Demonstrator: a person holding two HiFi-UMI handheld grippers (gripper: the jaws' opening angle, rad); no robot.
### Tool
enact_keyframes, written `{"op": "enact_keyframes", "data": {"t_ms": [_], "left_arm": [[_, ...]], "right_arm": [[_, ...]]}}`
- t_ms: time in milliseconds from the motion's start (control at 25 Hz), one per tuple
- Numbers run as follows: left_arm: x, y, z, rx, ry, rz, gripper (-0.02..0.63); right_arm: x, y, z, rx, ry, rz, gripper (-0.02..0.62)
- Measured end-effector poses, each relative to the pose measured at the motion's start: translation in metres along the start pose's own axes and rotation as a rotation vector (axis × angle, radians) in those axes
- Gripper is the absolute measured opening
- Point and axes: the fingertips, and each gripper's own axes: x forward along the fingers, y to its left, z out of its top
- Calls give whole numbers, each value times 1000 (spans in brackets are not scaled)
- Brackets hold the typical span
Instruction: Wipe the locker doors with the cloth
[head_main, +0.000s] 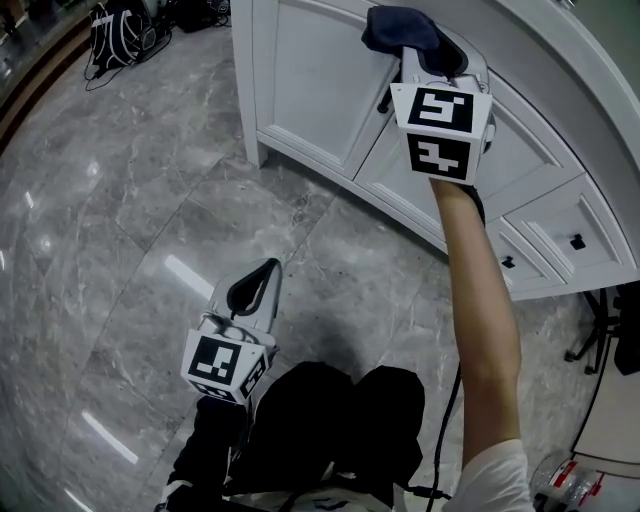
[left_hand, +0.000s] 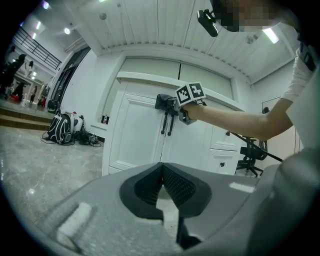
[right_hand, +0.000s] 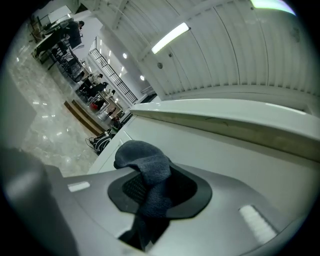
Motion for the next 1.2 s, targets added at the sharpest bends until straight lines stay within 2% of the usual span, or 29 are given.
{"op": "enact_keyframes", "data": {"t_ms": [160, 440, 600, 840, 960, 1080, 1200], "left_arm": [[-4, 7, 0, -5, 5, 13, 2], [-9, 15, -2, -10, -1, 21, 2], [-13, 18, -5, -15, 0, 23, 2], [-18, 24, -6, -21, 2, 32, 2], [-18, 25, -8, -23, 1, 30, 2], [-18, 26, -11, -27, 2, 27, 2], [-20, 29, -11, -33, 6, 32, 2]], "right_arm": [[14, 20, -5, 12, 31, 25, 84], [32, 51, -14, -42, 89, 42, 84], [36, 62, -18, -114, 108, 30, 83], [50, 86, -25, -269, 186, 68, 84], [54, 90, -30, -309, 224, 66, 84], [61, 100, -31, -362, 271, 103, 84], [66, 114, -34, -300, 313, 149, 84]]}}
